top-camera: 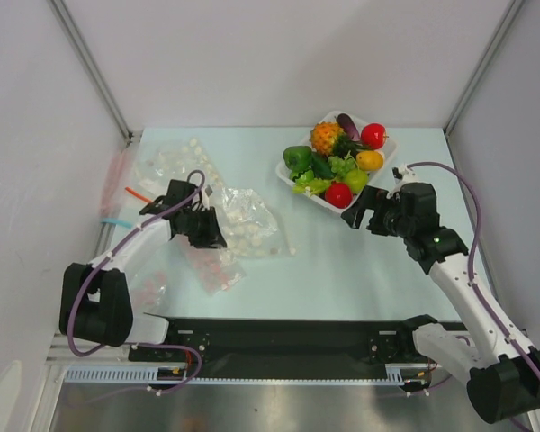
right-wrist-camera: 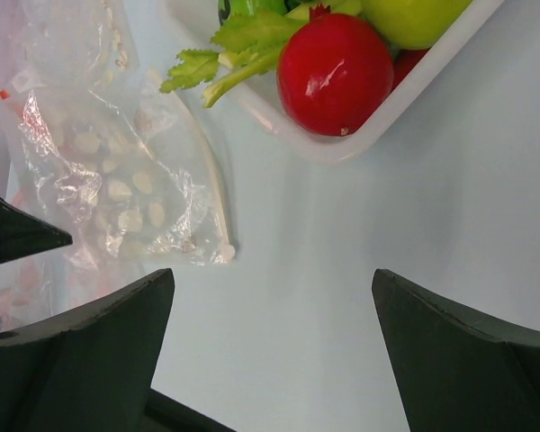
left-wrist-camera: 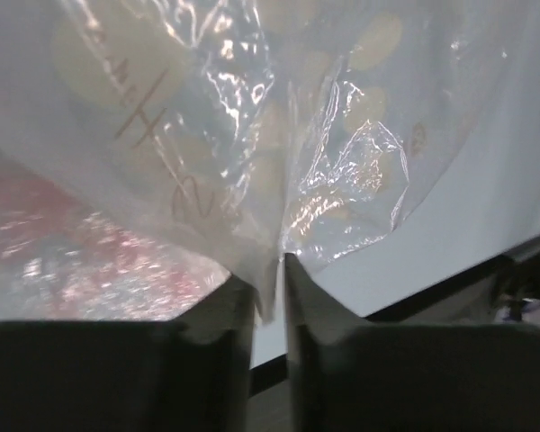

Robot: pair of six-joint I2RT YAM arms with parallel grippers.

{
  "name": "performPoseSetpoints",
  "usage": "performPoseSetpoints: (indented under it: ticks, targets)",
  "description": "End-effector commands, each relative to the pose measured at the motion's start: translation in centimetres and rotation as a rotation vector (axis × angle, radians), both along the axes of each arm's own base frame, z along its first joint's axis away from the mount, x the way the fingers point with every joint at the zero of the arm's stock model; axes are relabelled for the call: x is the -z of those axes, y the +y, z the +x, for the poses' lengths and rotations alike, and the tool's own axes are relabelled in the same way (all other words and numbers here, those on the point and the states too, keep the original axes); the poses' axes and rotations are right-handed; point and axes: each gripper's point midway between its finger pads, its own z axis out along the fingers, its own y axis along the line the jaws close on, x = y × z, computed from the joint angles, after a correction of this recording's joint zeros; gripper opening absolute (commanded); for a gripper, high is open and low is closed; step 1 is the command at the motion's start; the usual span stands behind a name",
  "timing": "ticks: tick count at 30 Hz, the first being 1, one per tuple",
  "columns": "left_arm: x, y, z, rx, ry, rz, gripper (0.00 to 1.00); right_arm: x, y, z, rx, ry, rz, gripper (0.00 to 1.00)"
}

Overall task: Place the food in the zip-top bag and seal the zipper
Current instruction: Move the zipper food storage bag to the center of the board, then pick up the zipper food storage bag at the center of the board.

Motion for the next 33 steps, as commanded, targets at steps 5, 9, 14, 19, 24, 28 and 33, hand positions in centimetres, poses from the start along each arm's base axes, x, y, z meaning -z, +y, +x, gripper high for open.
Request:
performPoseSetpoints:
  ticks: [5,9,14,19,24,28,33]
  targets:
    - [-4.1,10.2,2.7,-0.278,-0.104,0.537,0.82,-2.0,1.3,0.5,-0.061,-0.054,0.05,1.0]
    - [-8.9,9.0,4.9,-0.317,-0.256,0.458,1.0,-2.1,1.3,0.1,-0.064,-0.074,0.051,1.0]
    - [-13.0,3.0,5.9,-0.232,-0.387,0.375,1.0,-1.8,0.7,-0.3,-0.066,-0.077,0.016,1.0]
    - [-14.6,-4.3,5.7,-0.145,-0.436,0.347,1.0,-1.8,0.3,-0.6,-0.069,-0.076,-0.018,1.0]
    - [-12.8,-9.2,5.8,-0.117,-0.378,0.384,0.98,-2.5,-0.6,-0.5,-0.033,-0.101,-0.047,1.0]
    - [-10.6,-11.0,6.3,-0.139,-0.345,0.474,0.97,-3.0,-1.4,-0.5,0.0,-0.107,-0.072,1.0]
    - [-6.7,-11.5,7.5,-0.177,-0.29,0.555,1.0,-3.5,-1.5,-0.8,0.0,-0.121,-0.073,1.0]
